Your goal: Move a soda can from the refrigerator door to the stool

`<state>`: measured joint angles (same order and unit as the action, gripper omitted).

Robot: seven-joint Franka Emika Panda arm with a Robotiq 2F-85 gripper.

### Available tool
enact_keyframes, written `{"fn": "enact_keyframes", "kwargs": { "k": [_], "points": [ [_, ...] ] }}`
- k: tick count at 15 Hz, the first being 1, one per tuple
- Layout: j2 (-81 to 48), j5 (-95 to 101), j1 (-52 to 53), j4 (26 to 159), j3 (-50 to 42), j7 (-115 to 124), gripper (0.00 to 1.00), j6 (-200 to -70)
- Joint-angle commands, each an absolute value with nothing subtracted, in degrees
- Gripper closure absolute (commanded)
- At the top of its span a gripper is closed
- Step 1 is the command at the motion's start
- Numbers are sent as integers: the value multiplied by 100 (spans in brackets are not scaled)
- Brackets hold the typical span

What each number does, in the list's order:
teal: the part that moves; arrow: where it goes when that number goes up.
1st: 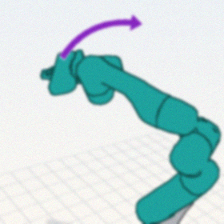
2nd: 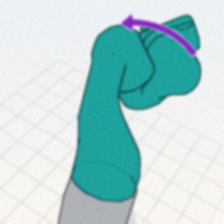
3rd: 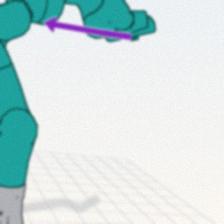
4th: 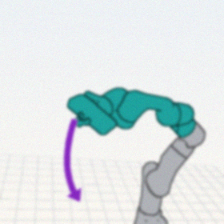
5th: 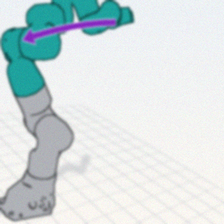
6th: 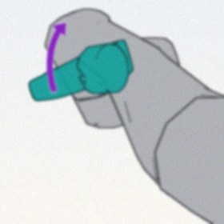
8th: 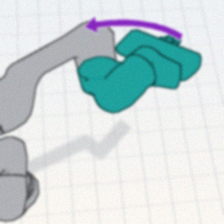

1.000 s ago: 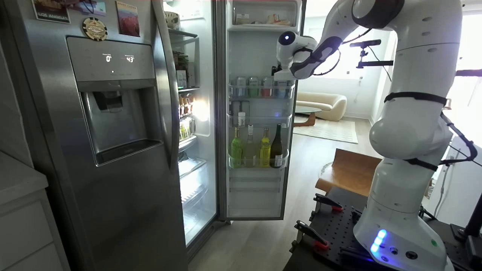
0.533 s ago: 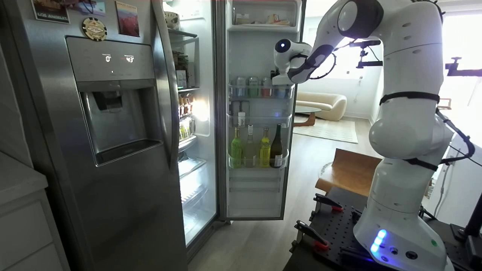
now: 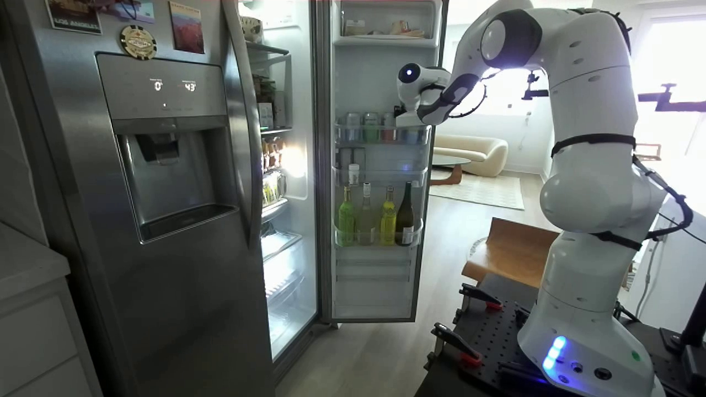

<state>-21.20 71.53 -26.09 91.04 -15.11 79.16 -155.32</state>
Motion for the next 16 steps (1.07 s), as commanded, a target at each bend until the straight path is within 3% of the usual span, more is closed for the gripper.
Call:
{"fn": "enact_keyframes", "kwargs": {
  "k": [1,8,9,10,13,16],
  "points": [
    [-2371,7285,-2675,8757,-1584,8080,0,-15696],
    [-2546,7280,-2732,8578,-1600,8067,0,-15725],
    [-2560,7274,-2736,8563,-1600,8065,25,-15735],
    [-2570,7278,-2733,8553,-1603,8070,27,-15734],
    [-2567,7298,-2731,8526,-1628,8085,51,-15761],
    [-2558,7313,-2744,8538,-1637,8097,53,-15811]
  ]
}}
